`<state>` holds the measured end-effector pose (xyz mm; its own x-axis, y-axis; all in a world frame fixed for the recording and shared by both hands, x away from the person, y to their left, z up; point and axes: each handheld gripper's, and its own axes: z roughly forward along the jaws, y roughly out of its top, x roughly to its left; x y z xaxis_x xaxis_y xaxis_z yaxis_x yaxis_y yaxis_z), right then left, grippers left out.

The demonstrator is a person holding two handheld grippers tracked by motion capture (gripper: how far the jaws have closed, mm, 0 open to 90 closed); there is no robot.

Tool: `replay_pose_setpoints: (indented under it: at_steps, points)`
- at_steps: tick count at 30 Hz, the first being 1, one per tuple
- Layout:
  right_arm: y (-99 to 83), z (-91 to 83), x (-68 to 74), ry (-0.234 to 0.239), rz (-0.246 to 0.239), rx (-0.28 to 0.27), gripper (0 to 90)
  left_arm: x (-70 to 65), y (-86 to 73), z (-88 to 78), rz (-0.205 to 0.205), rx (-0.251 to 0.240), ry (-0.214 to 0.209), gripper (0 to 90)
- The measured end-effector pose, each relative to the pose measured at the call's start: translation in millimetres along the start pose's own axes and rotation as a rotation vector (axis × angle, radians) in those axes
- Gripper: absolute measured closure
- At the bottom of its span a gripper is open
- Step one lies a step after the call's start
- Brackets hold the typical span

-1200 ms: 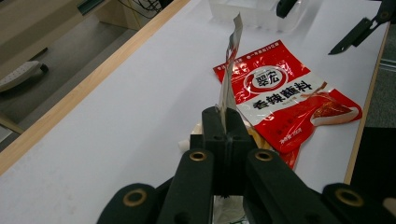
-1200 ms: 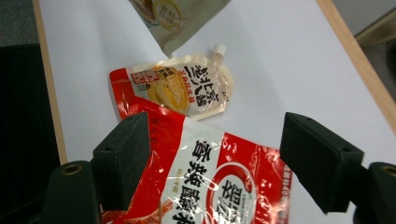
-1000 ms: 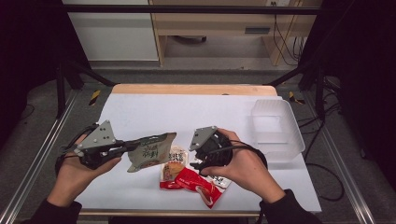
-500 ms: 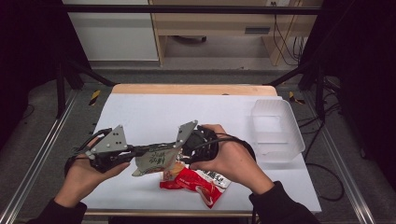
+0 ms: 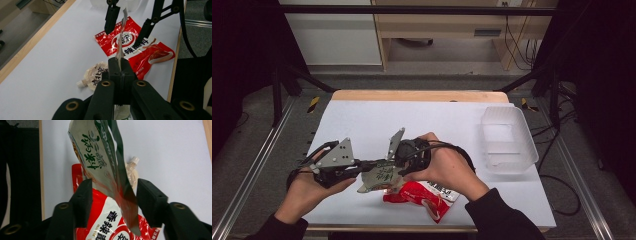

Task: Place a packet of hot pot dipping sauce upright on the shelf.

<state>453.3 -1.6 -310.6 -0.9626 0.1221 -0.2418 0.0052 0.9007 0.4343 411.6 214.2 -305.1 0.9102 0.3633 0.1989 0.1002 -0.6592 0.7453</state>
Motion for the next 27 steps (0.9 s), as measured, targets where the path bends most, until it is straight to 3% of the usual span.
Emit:
replay_pose_setpoints:
  at_steps: [8,15,21,24,27]
  points:
    - [4.4,4.5,4.5,0.042,-0.033,0.021,73.6,-2.9,5.4,3.4,0.008,-0.006,-0.016,90.0]
    - [4.1,1.8,6.6,0.022,-0.043,0.029,87.8,-4.3,4.0,5.5,0.000,-0.013,-0.019,90.0]
    - [5.0,-3.3,6.2,-0.015,-0.051,0.020,90.0,-2.1,2.2,4.1,-0.020,-0.043,-0.026,87.9]
    - [5.3,-7.2,5.3,-0.040,-0.059,0.030,90.0,-0.4,0.1,2.2,-0.044,-0.076,-0.005,75.4]
    - [4.4,-11.7,4.3,-0.061,-0.064,0.040,90.0,1.6,-1.8,-0.8,-0.062,-0.098,0.002,69.8]
